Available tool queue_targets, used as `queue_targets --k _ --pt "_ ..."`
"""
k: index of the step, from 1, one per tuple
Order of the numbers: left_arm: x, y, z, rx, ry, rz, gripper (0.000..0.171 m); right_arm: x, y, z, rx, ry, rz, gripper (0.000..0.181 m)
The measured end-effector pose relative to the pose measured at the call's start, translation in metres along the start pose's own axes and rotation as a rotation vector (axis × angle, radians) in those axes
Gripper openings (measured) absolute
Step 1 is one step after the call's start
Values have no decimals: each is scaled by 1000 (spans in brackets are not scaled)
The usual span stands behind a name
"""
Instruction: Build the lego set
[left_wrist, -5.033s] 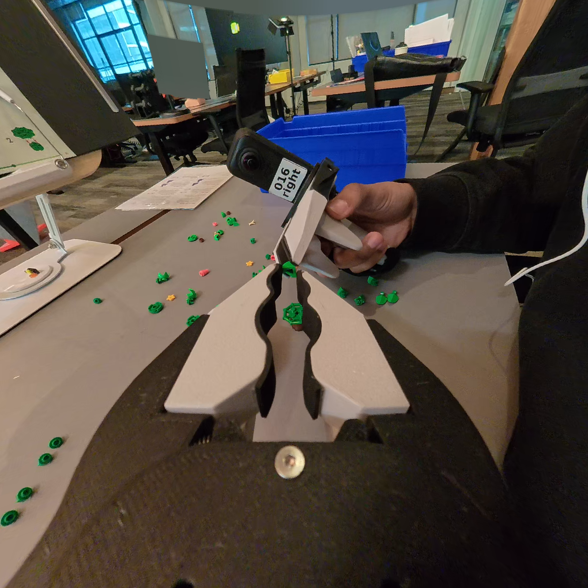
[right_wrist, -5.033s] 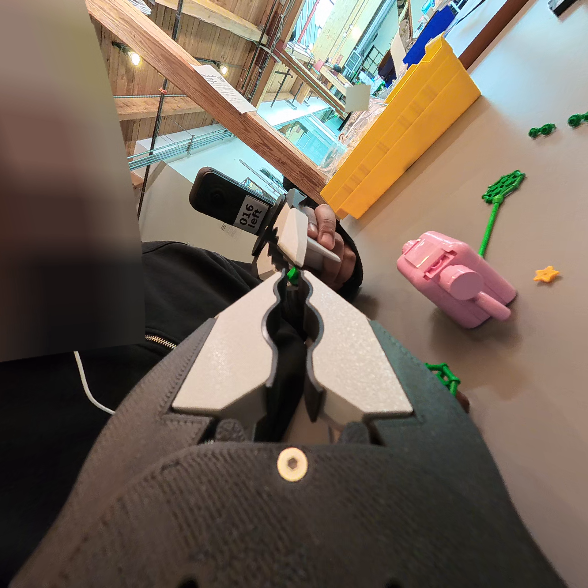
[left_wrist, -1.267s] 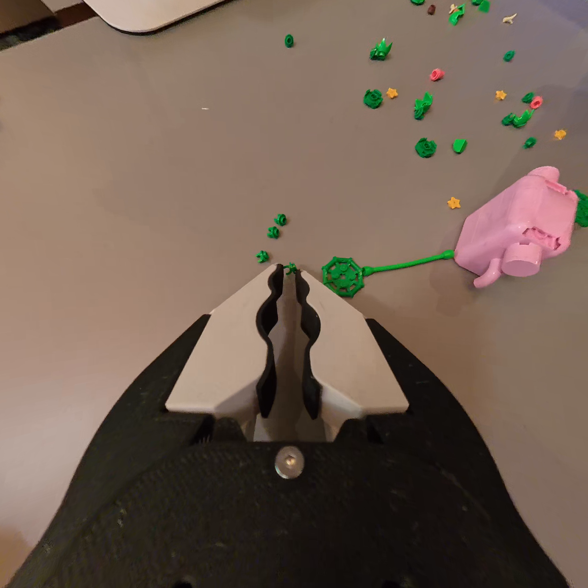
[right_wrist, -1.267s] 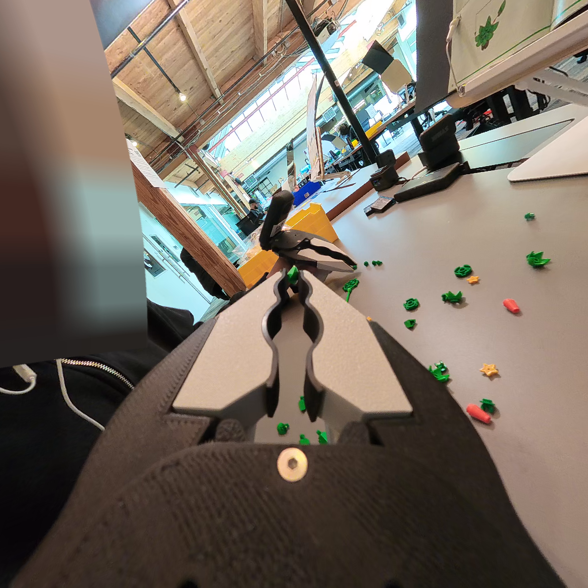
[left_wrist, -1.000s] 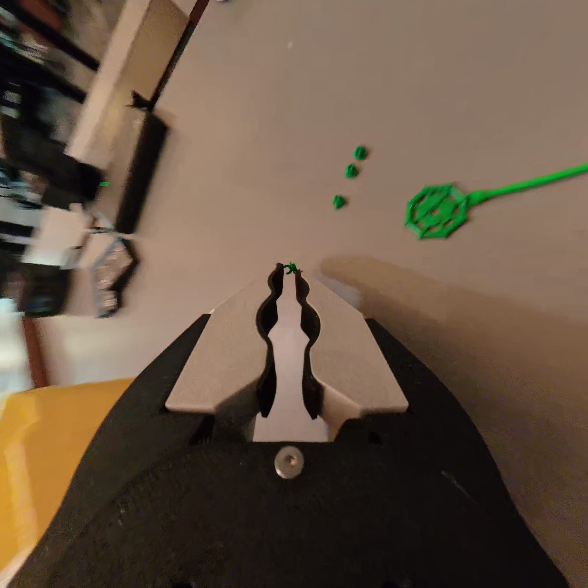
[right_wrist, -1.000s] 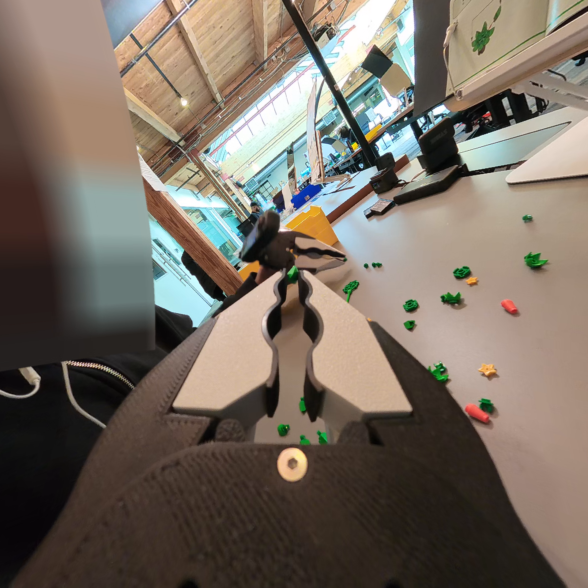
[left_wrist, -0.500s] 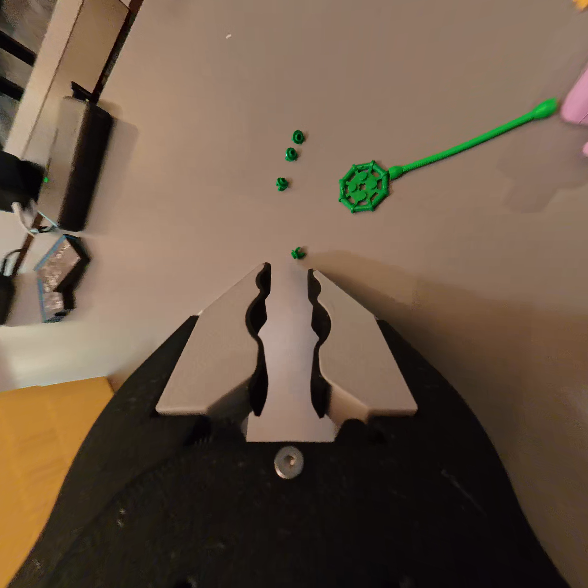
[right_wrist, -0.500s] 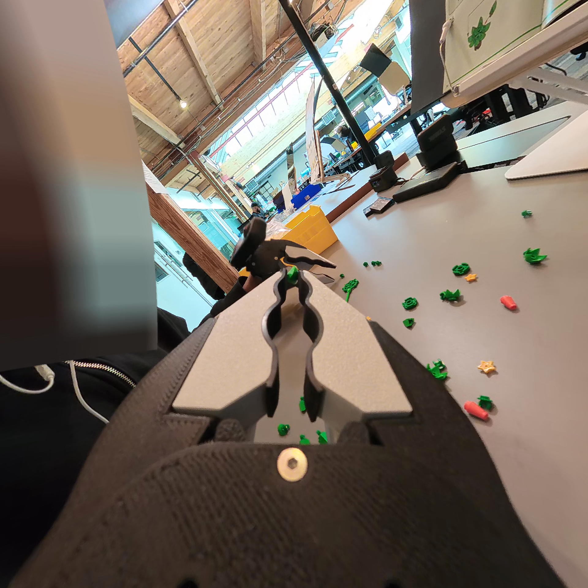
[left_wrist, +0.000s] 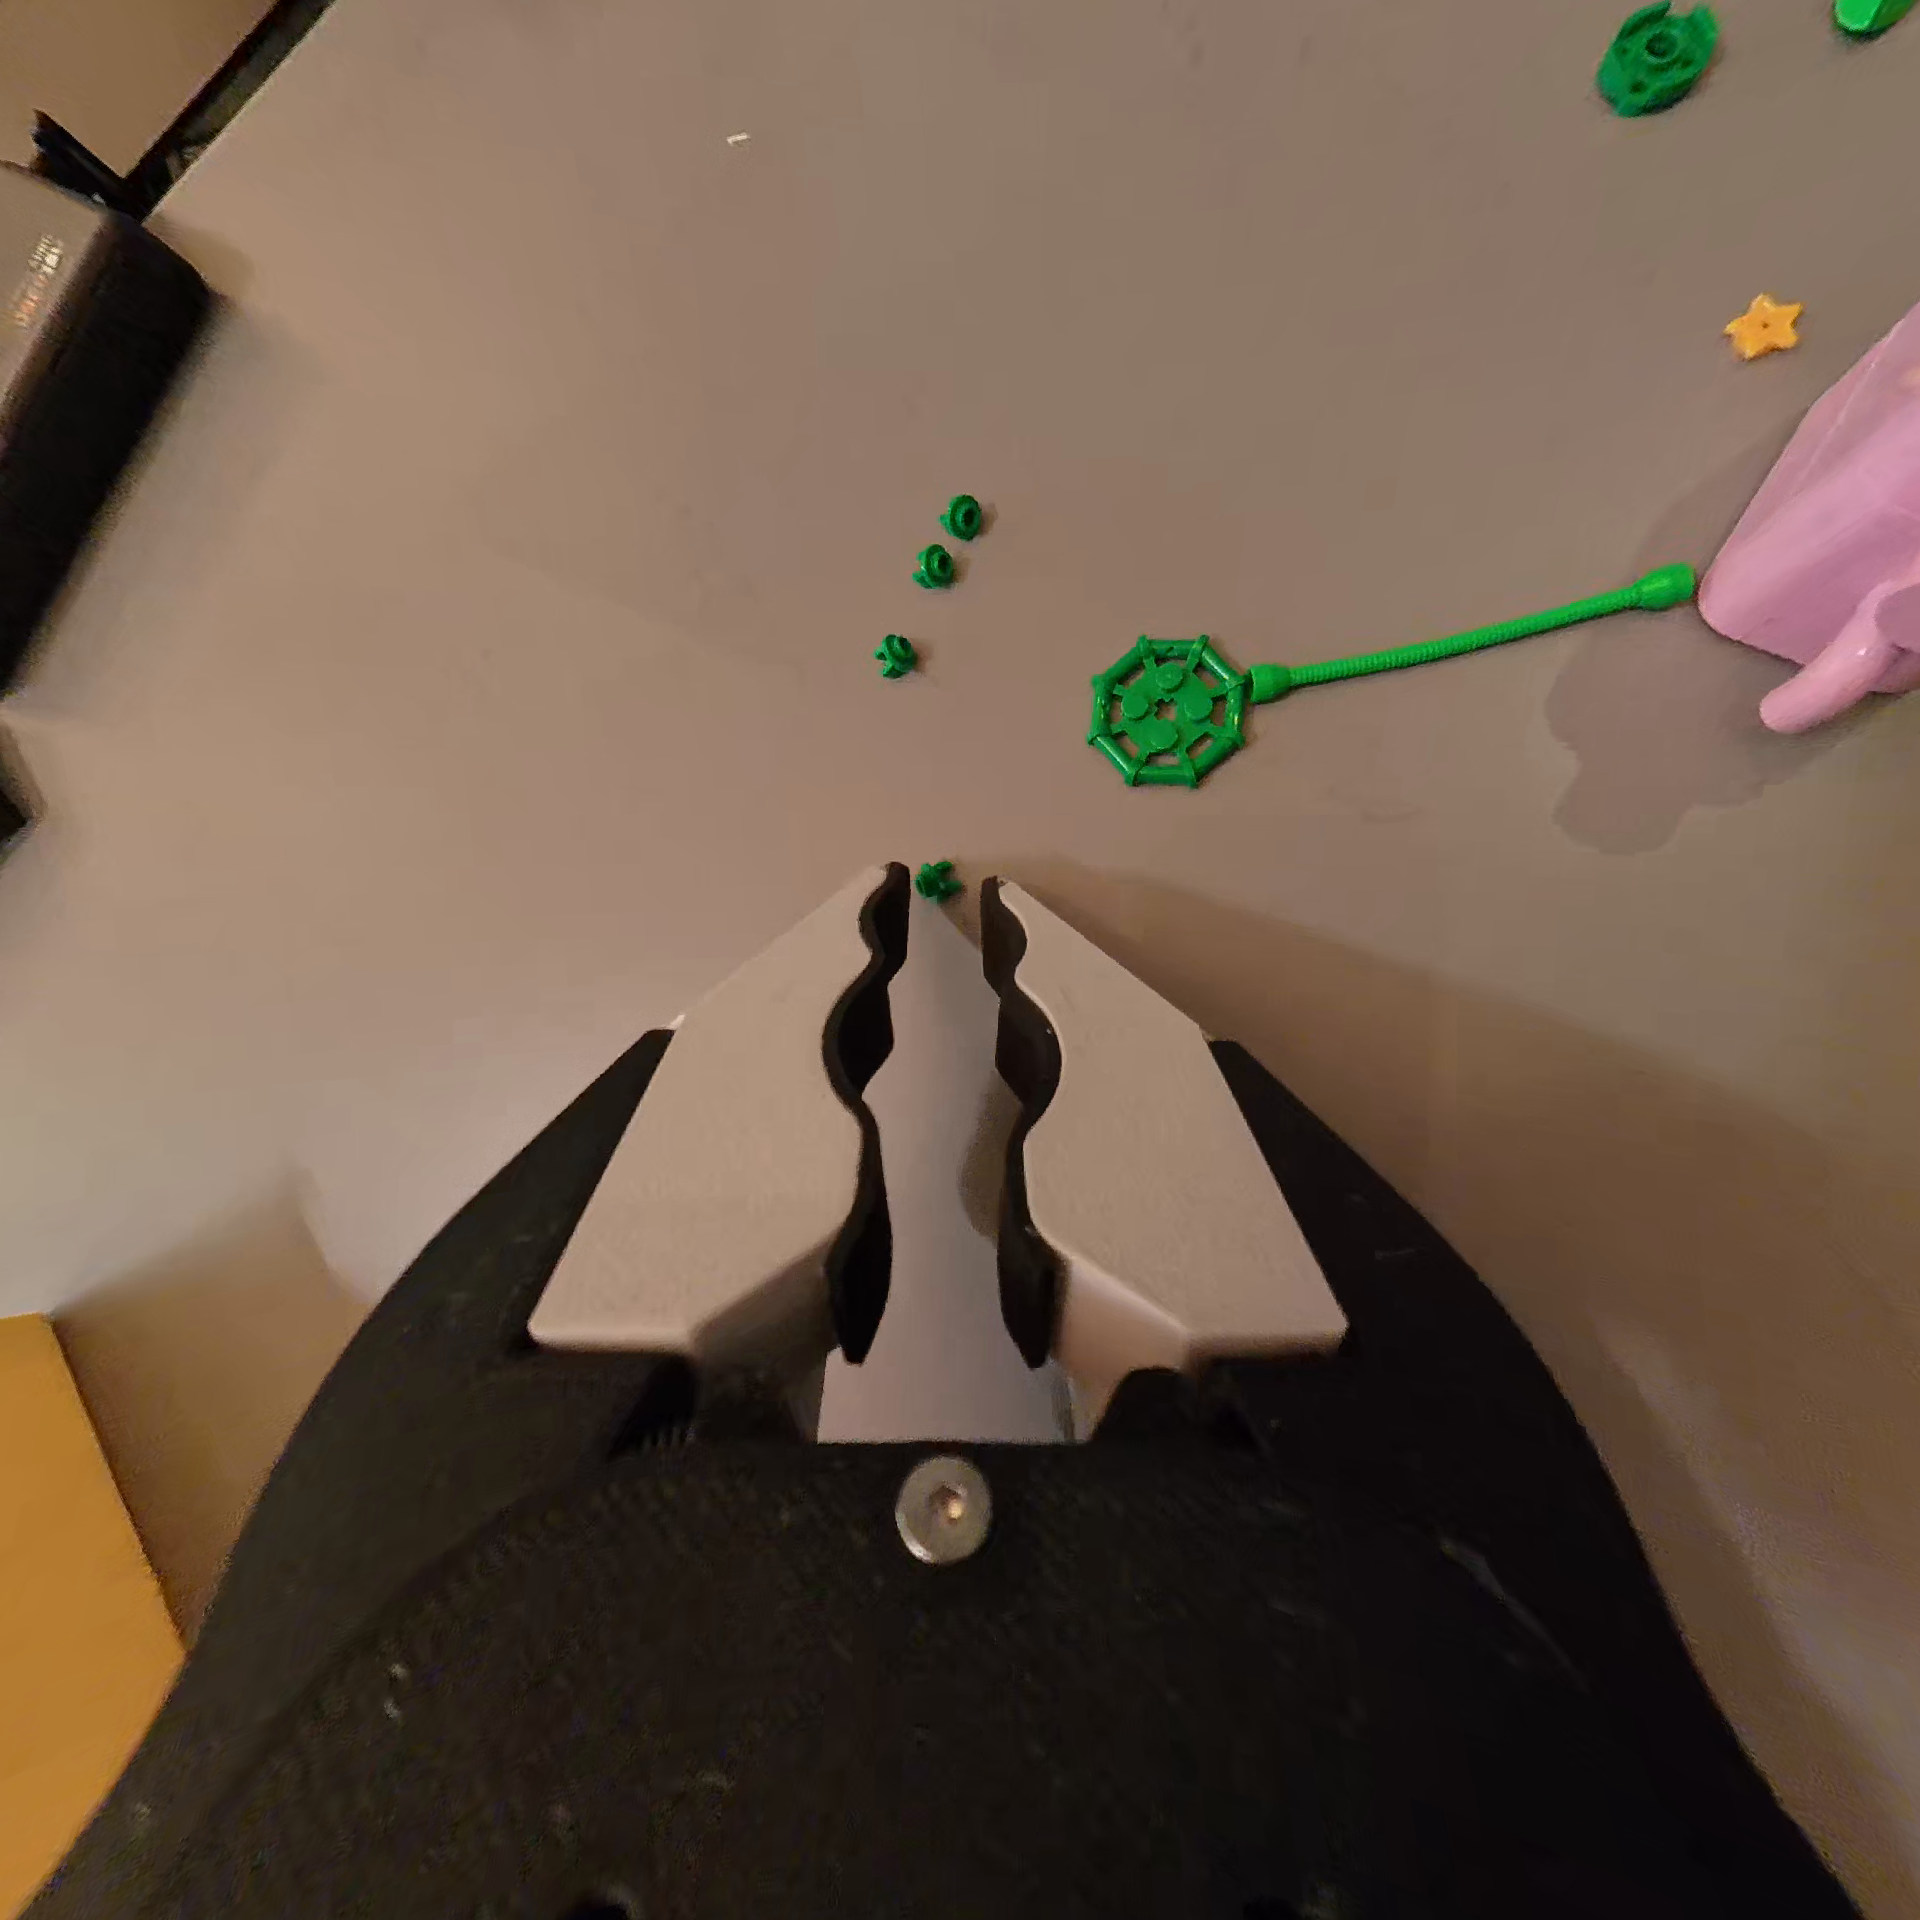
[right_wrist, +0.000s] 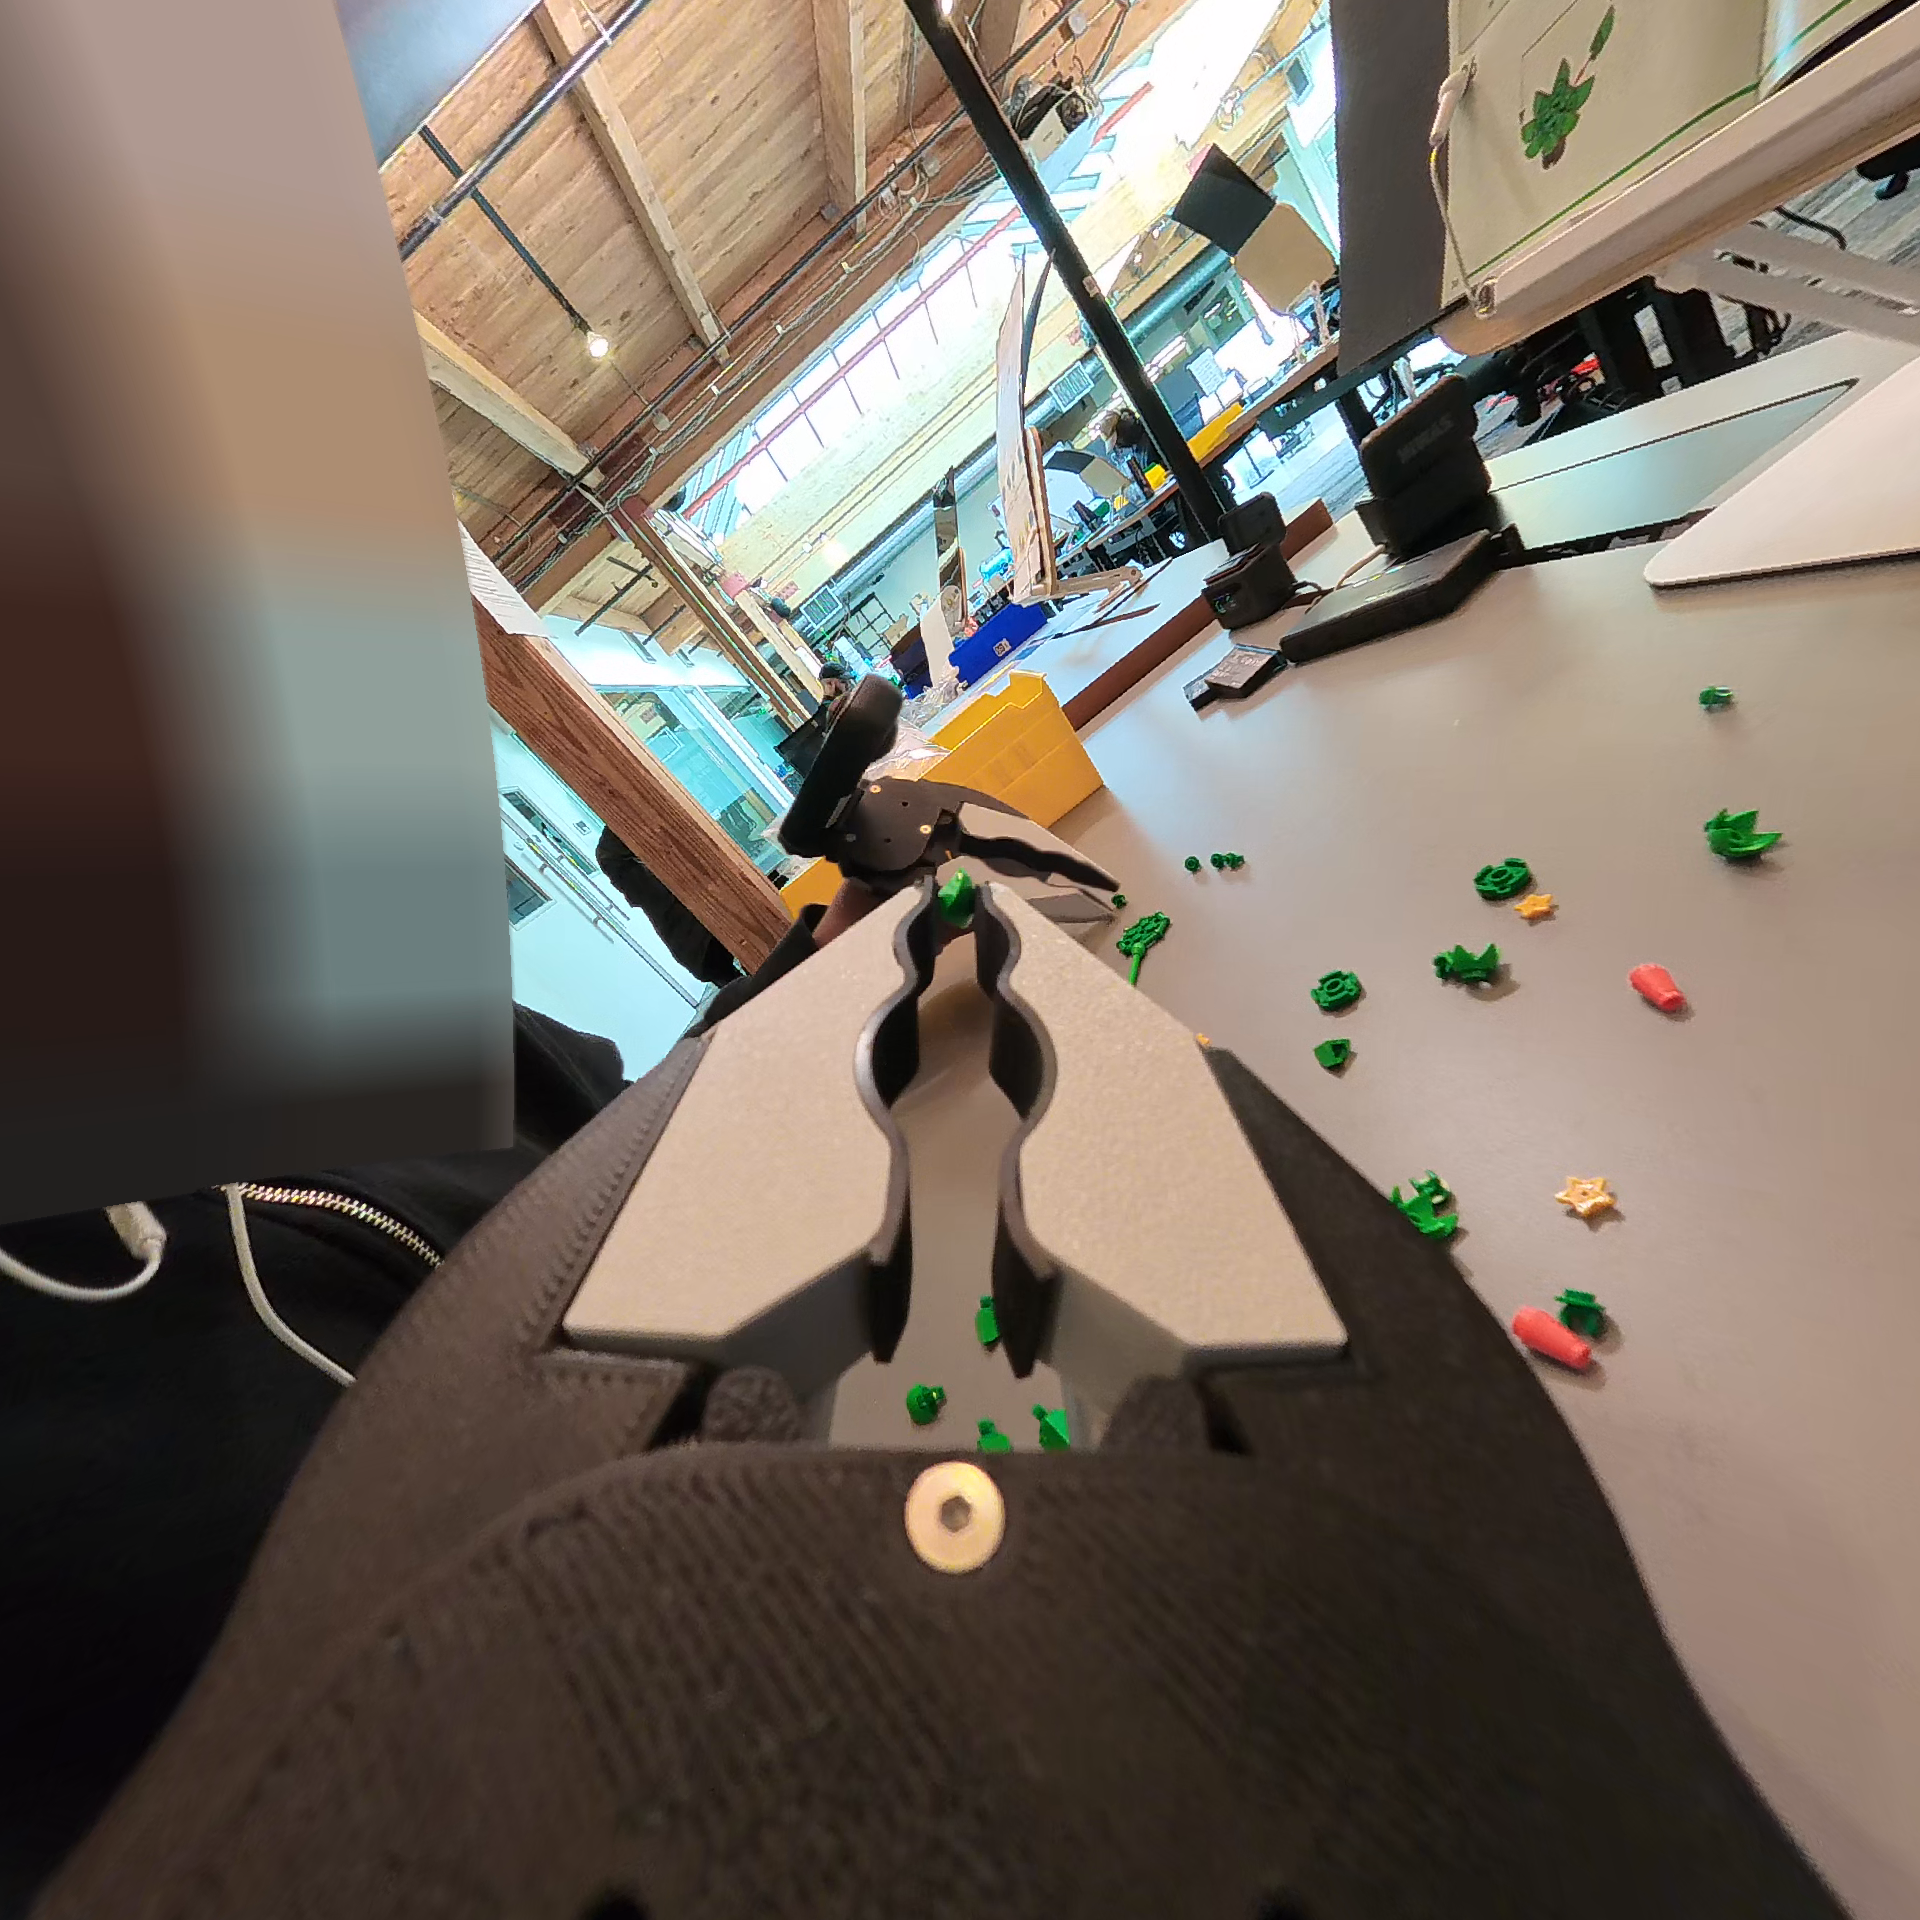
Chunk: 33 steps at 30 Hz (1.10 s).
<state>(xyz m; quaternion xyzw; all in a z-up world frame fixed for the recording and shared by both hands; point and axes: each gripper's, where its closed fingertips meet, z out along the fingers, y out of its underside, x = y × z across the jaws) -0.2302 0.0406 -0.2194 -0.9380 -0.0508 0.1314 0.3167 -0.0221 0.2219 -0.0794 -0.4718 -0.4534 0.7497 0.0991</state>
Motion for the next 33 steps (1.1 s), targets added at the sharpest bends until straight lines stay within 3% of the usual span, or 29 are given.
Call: queue_targets --k 8,12,15,19,26,33 --pt "0 -1 0 35 76 -92 2 0 0 0 0 -3 2 4" --pt "27 -11 -11 110 284 -120 2 0 0 0 1 -2 4 4" --pt "39 -4 -16 88 349 -77 3 0 0 0 2 -2 3 4" --pt "35 12 -16 29 301 -1 12 -1 0 0 1 -5 4 4" --pt "43 7 -20 67 365 -109 19 0 0 0 2 -2 1 4" --pt "38 7 -15 58 279 -192 16 -2 0 0 2 -7 -1 4"
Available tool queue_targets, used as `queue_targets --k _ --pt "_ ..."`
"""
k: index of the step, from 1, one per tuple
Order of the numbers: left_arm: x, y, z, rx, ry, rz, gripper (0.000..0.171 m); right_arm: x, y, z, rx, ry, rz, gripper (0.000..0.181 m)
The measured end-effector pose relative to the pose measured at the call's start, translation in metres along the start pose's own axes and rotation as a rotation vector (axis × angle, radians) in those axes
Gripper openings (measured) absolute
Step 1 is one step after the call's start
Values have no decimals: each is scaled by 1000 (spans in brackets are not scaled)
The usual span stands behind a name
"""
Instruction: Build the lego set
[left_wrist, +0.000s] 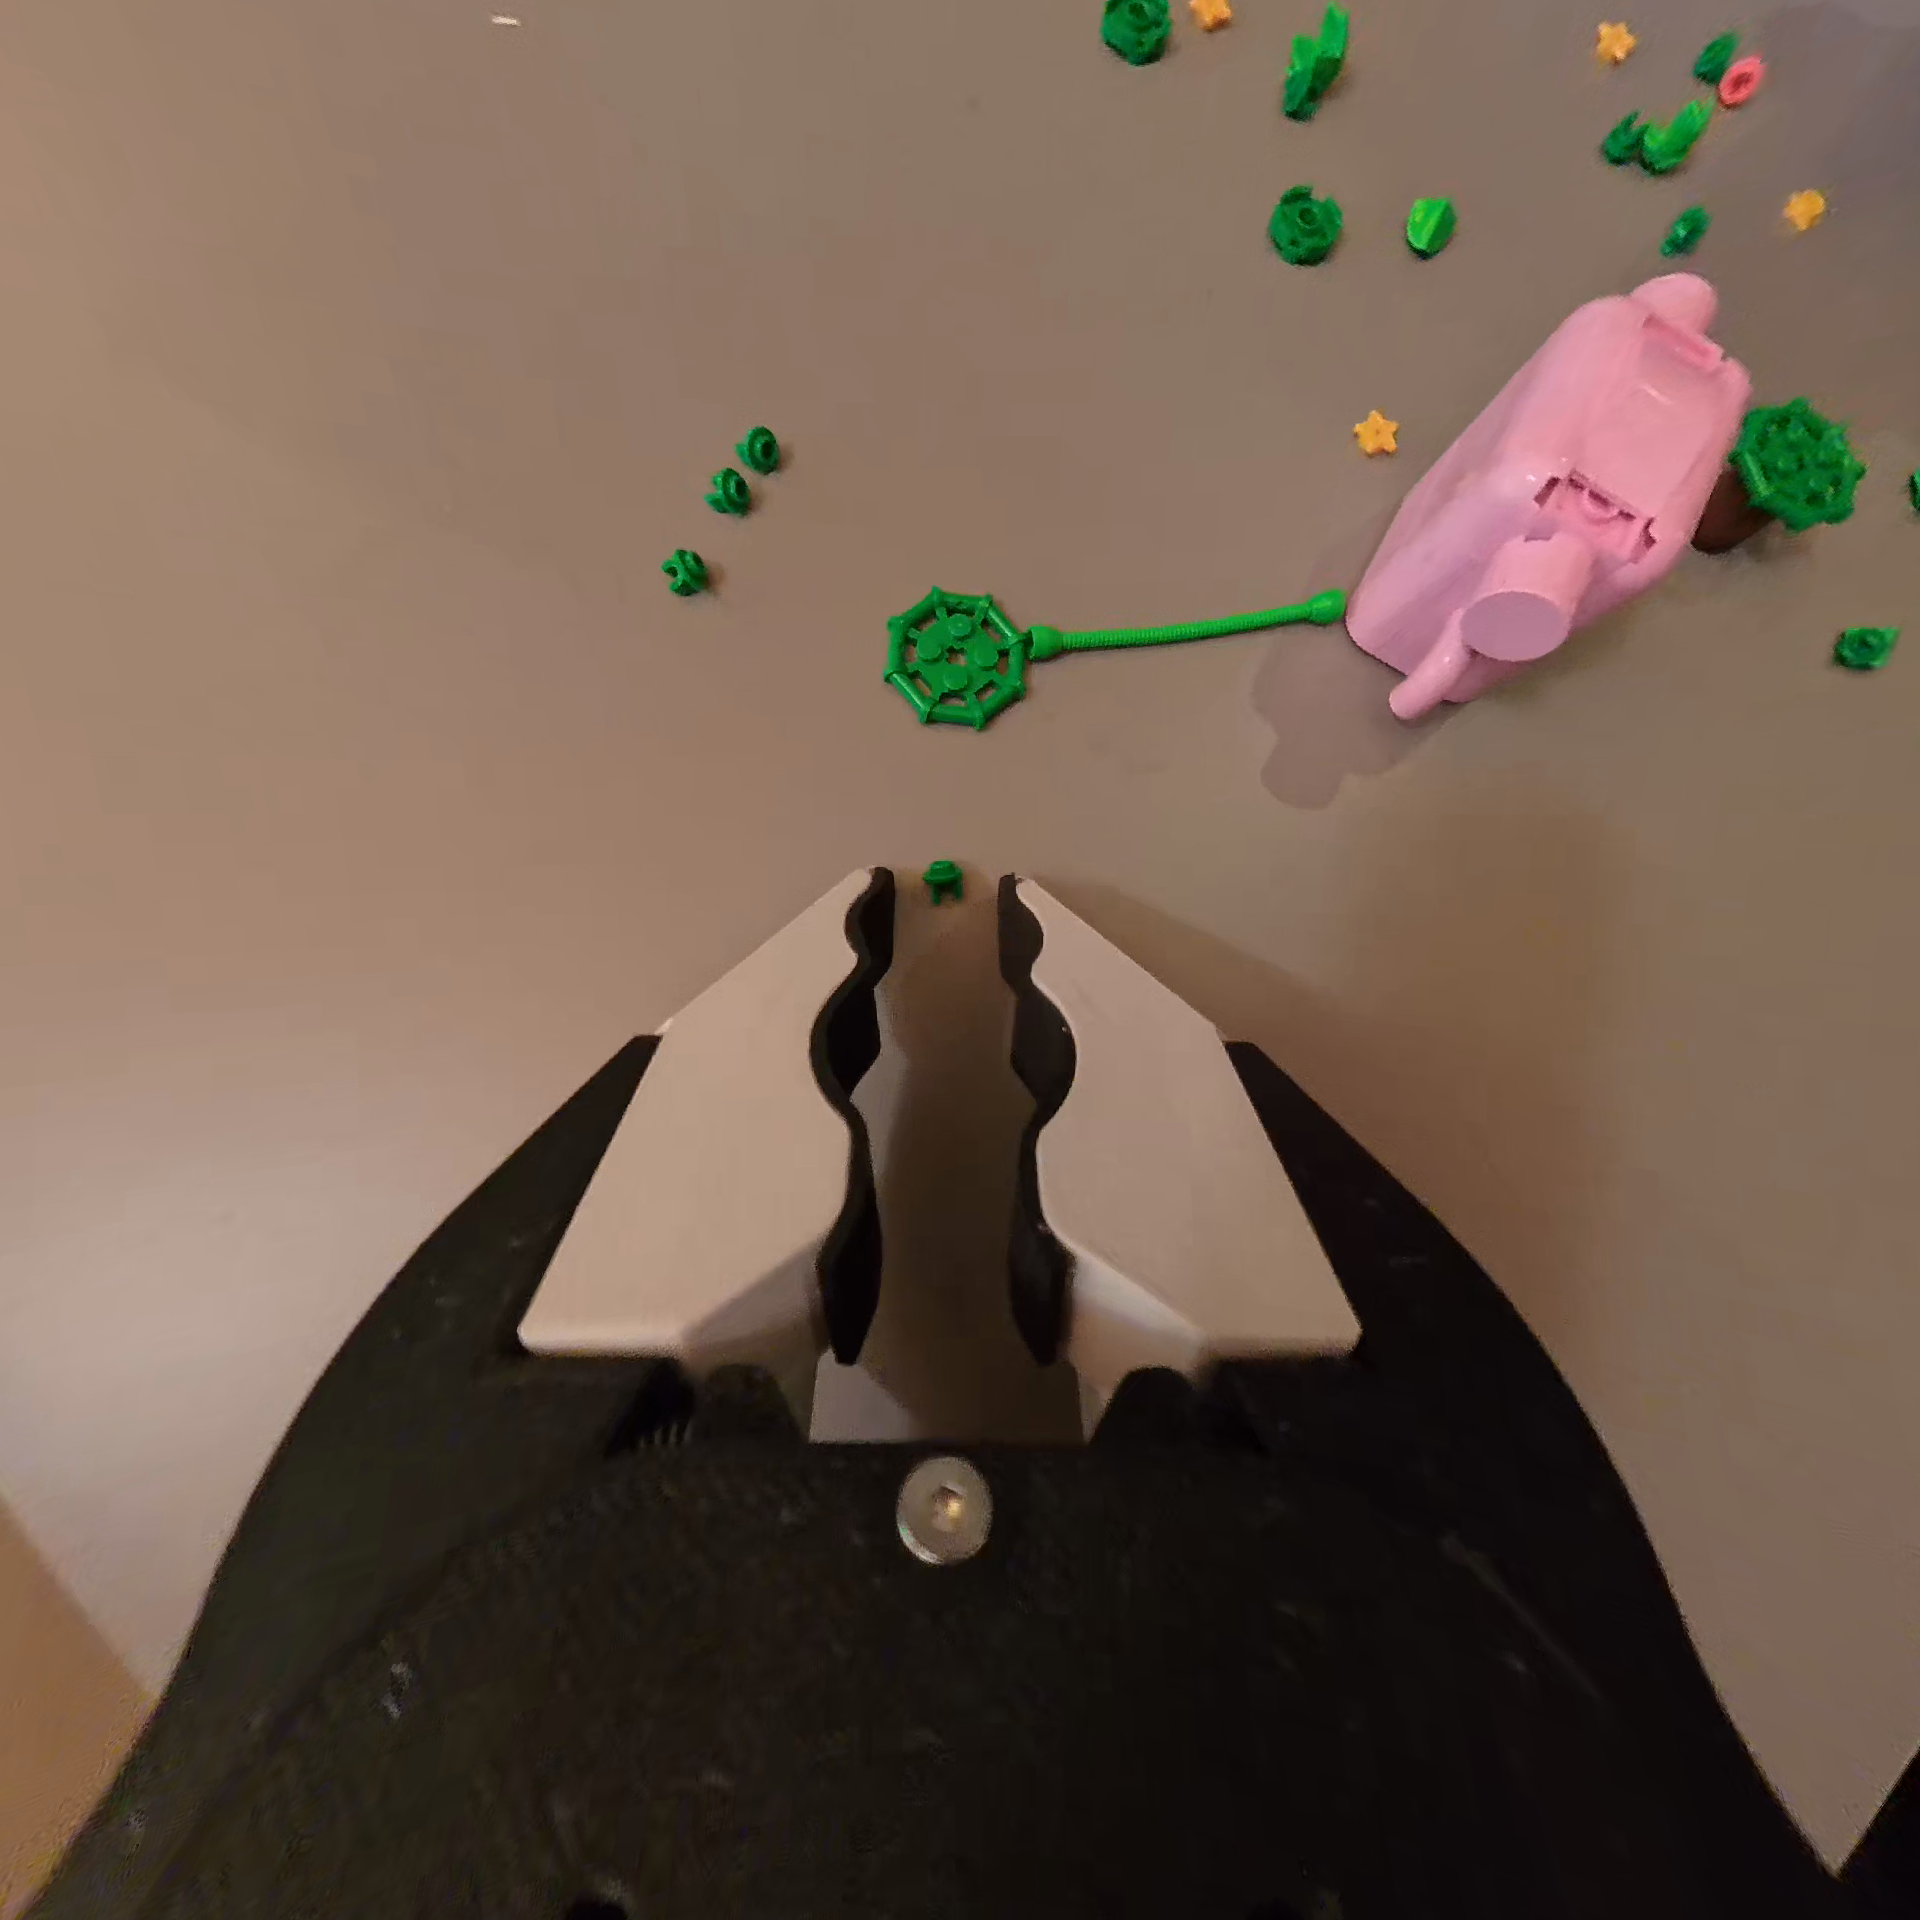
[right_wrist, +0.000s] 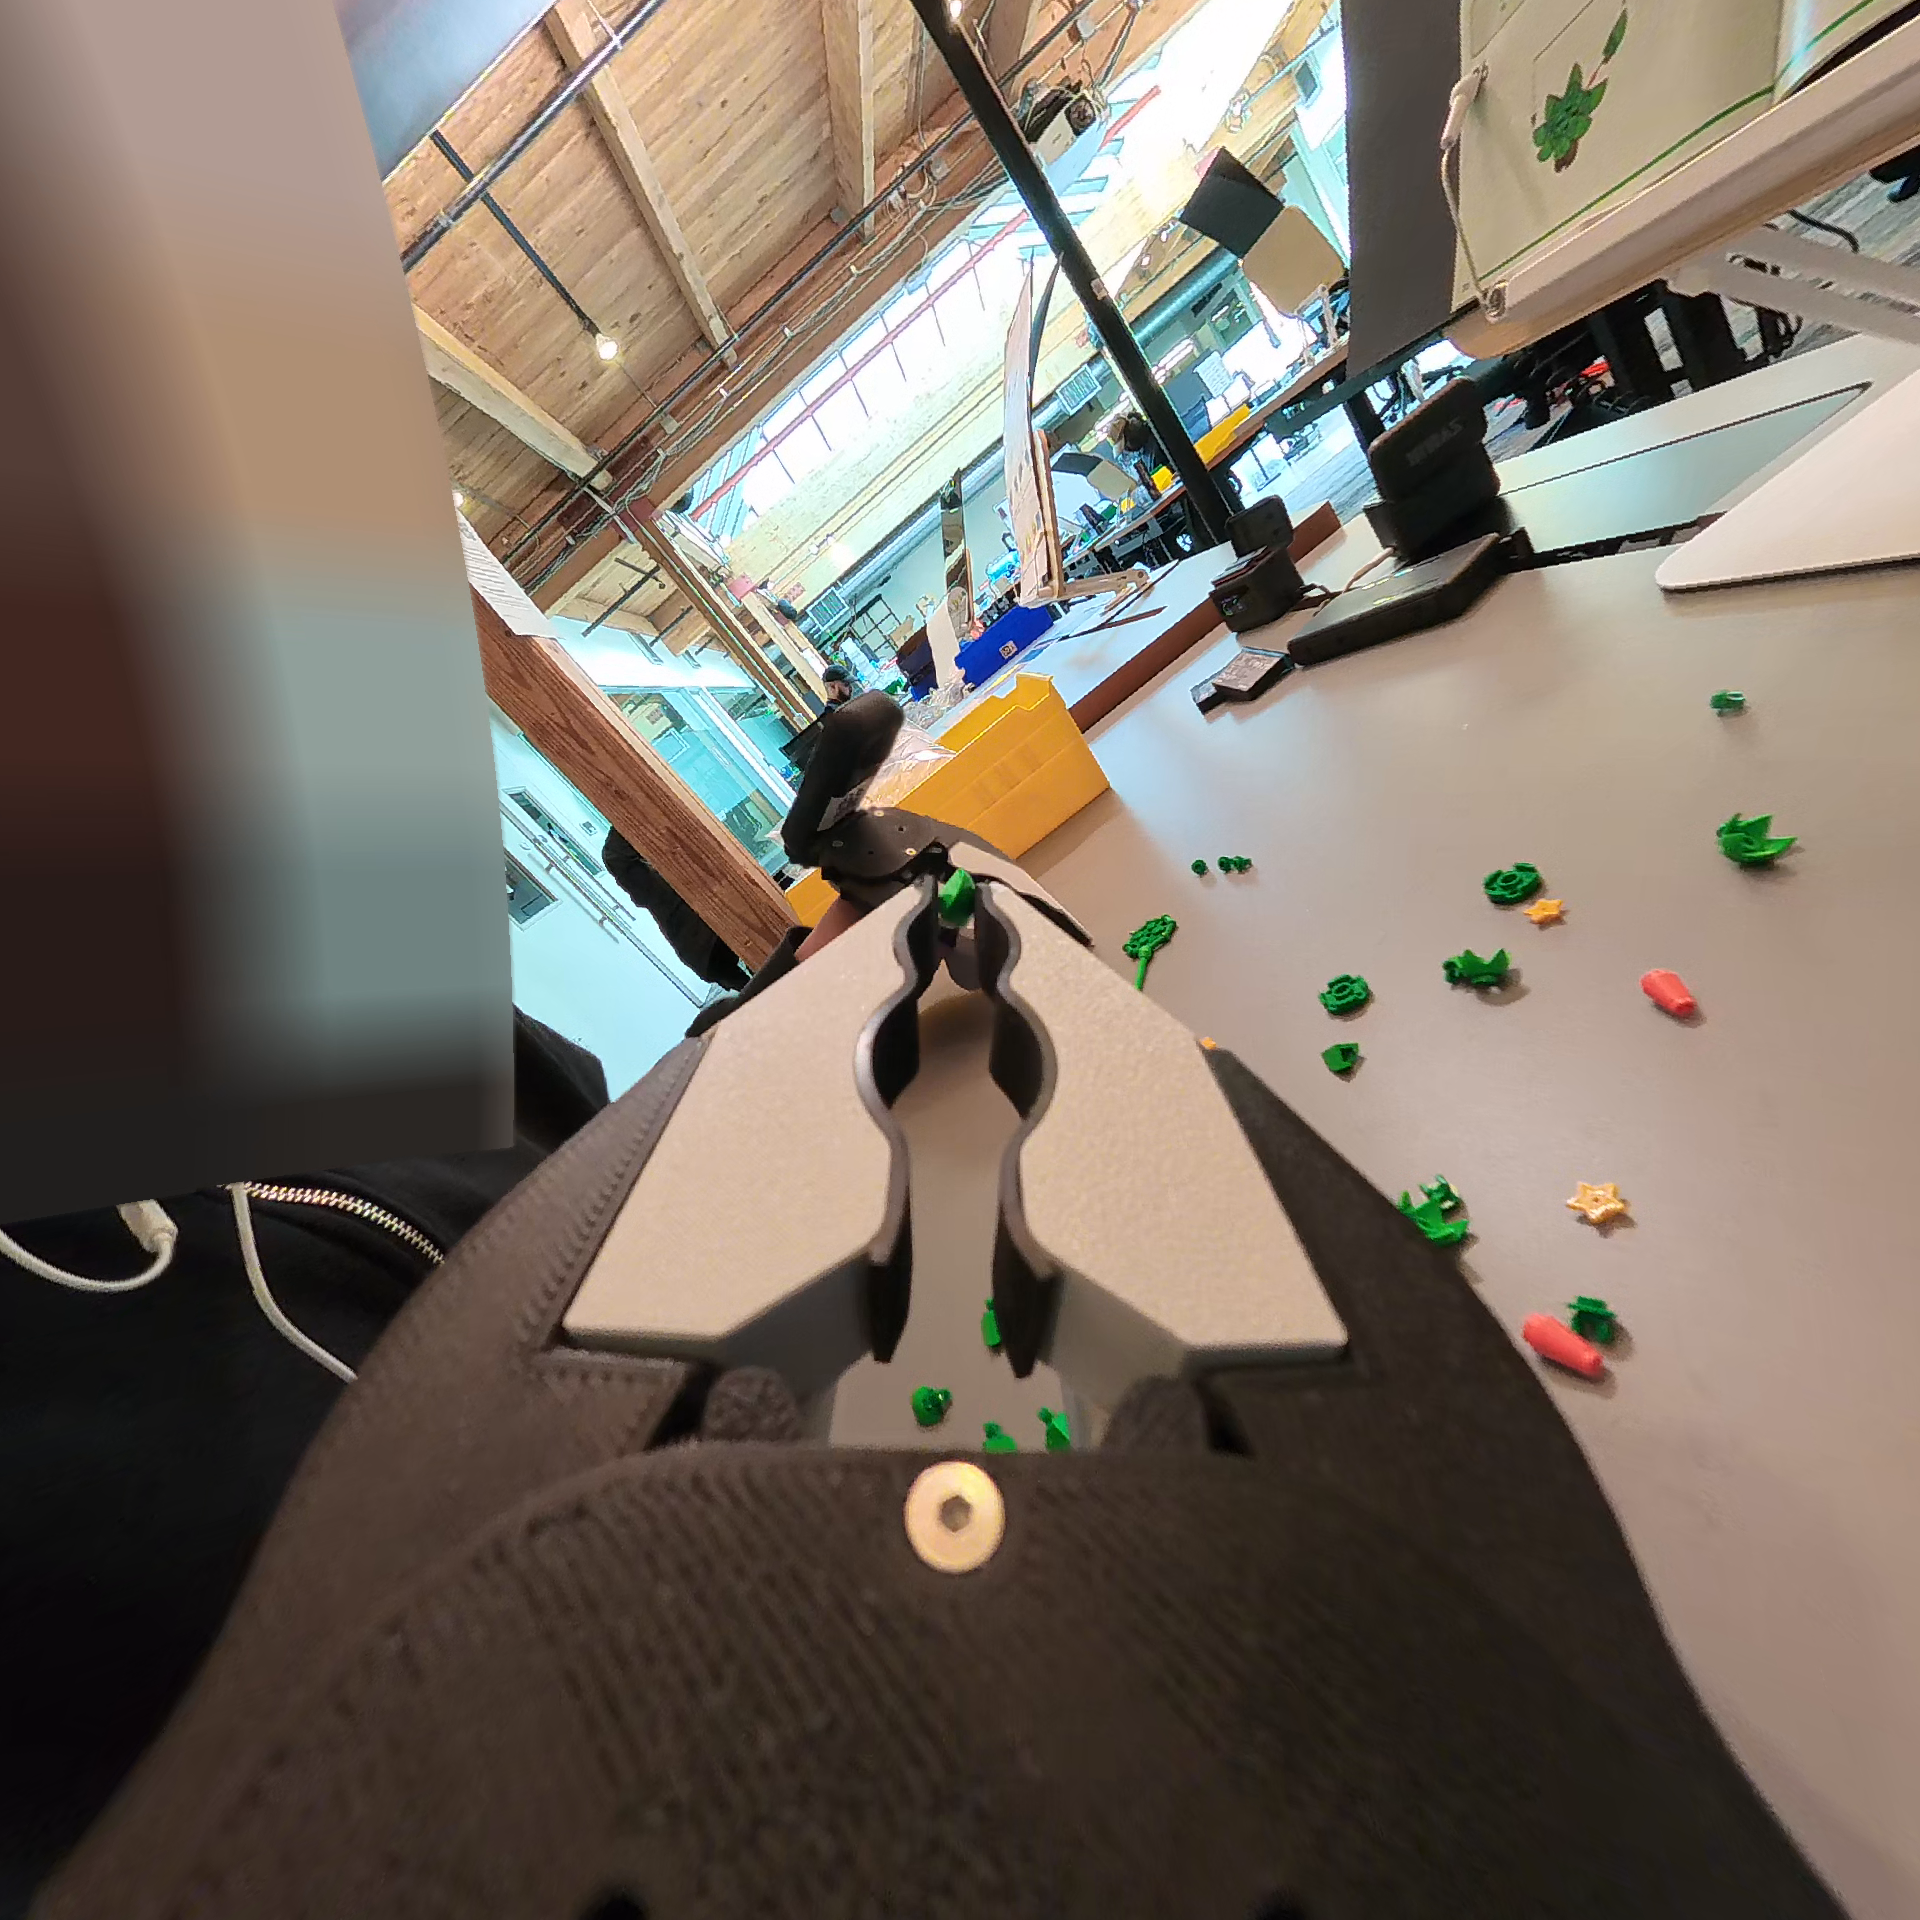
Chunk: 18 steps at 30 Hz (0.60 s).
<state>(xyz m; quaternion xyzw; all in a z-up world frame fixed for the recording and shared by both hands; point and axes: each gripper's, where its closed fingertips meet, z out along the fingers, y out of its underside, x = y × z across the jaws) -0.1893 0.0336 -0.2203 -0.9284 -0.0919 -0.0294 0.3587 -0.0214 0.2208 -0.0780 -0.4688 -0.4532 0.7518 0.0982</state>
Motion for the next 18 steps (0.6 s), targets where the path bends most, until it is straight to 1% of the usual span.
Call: queue_targets --k 2,5,11,14,18 --pt "-1 1 1 4 -15 -22 14 0 0 0 1 0 -2 4" --pt "-2 0 2 14 -36 -30 2 -1 -1 0 3 -2 -2 4" --pt "-1 -5 2 59 -25 -30 2 -2 0 0 -1 -2 -5 4" --pt "9 -25 -6 175 -20 28 1 -1 1 1 -5 1 -3 4" --pt "43 -66 -22 380 -31 209 1 -2 8 7 -32 -4 -16 5"
